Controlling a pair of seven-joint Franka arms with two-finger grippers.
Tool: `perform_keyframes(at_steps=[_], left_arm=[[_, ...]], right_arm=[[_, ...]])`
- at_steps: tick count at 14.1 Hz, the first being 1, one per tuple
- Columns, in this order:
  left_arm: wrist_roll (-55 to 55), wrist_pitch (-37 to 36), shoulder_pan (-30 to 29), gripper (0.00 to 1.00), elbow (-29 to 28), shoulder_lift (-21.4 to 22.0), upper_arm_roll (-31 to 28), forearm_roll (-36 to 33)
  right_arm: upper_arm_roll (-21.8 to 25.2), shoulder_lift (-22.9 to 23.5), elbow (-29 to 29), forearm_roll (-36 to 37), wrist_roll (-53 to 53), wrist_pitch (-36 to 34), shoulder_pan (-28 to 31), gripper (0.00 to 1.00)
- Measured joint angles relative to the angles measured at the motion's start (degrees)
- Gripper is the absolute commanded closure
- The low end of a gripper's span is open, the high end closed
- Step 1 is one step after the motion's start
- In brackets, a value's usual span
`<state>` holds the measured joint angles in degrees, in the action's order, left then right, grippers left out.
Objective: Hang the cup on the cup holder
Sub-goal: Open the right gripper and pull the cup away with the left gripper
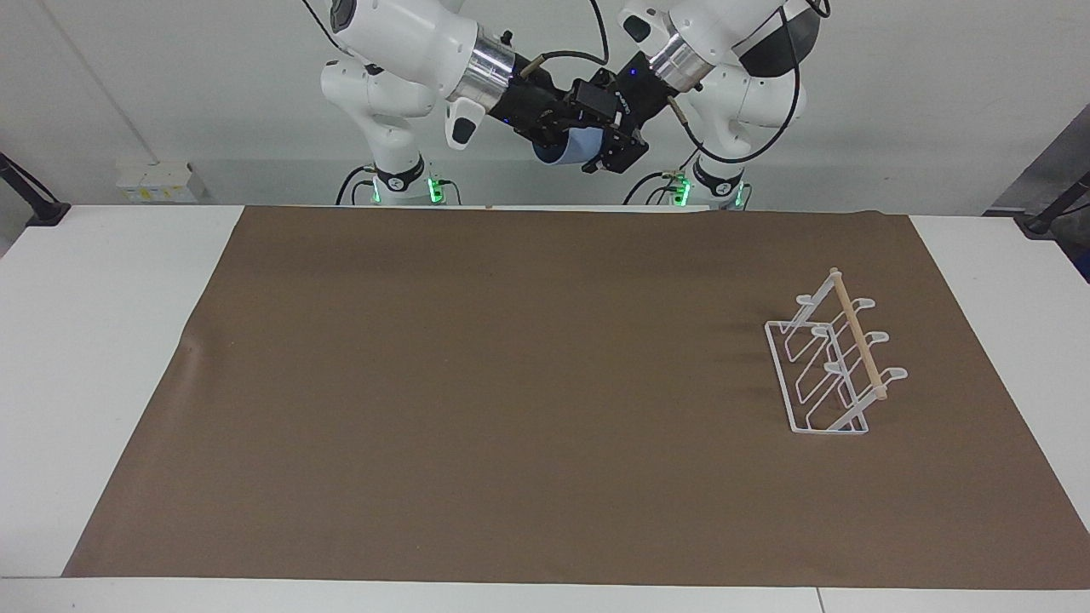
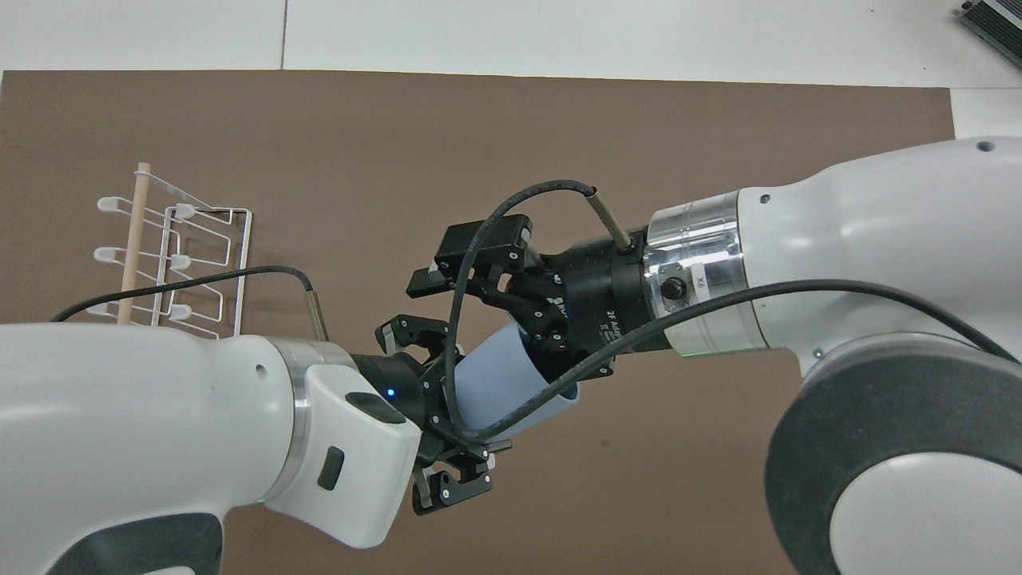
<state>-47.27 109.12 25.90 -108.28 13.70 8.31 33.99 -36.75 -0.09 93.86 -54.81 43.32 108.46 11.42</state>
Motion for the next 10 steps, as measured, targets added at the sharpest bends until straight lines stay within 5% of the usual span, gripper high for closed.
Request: perform_keyframes(at_steps=[10], left_arm=[[-11.6,-11.01,-5.16,1.0,0.01,1.21,-0.68,-0.14]], right_arm=[[0.03,0.49,-0.04,0.0,-0.85,2.47,0.02,0.0]])
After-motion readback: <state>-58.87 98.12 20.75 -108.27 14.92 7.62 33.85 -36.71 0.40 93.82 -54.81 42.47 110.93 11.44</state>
